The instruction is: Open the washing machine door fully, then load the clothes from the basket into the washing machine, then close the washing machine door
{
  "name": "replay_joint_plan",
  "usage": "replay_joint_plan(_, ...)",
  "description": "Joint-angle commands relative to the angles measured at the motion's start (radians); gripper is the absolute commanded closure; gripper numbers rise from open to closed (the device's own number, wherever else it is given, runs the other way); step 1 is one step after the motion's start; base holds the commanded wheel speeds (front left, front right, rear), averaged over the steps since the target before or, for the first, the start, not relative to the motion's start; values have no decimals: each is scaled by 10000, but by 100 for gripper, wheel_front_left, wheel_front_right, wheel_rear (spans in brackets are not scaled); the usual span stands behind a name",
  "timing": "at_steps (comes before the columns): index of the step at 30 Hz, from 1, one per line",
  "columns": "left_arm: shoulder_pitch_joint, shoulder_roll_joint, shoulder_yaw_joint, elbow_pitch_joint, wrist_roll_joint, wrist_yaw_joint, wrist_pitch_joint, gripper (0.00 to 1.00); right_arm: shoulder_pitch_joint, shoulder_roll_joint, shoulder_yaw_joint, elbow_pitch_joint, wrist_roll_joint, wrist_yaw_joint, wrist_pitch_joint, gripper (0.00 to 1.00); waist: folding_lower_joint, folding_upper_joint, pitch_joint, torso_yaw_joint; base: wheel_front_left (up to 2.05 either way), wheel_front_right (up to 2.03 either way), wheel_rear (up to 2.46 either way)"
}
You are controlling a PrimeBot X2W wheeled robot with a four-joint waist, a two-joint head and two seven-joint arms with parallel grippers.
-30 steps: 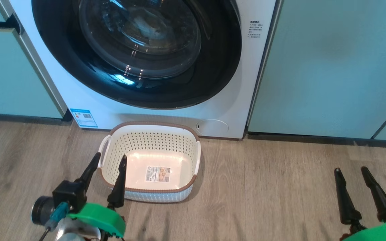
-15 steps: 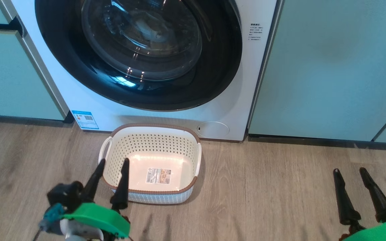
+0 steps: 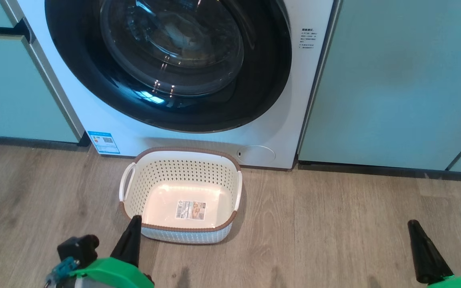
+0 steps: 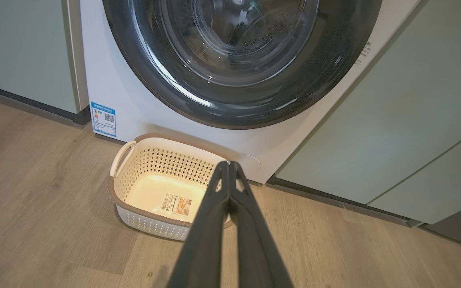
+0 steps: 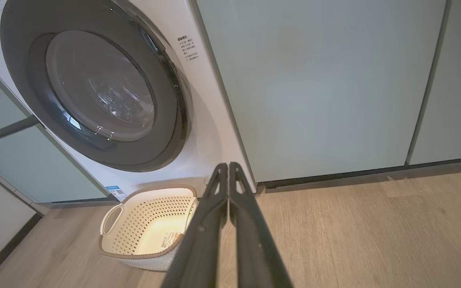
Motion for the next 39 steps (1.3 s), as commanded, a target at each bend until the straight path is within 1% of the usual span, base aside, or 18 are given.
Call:
replay_joint_plan(1, -470, 36, 123, -262, -207, -44, 36, 100, -387, -97, 4, -264, 267, -4, 84, 100, 0, -1, 0, 7, 0, 0, 0)
replay_joint_plan(39, -1013, -67, 594, 190, -4091, -206, 930, 100, -1161, -273, -48, 502, 4731, -15, 565, 100, 0, -1, -11, 247, 0, 0, 0)
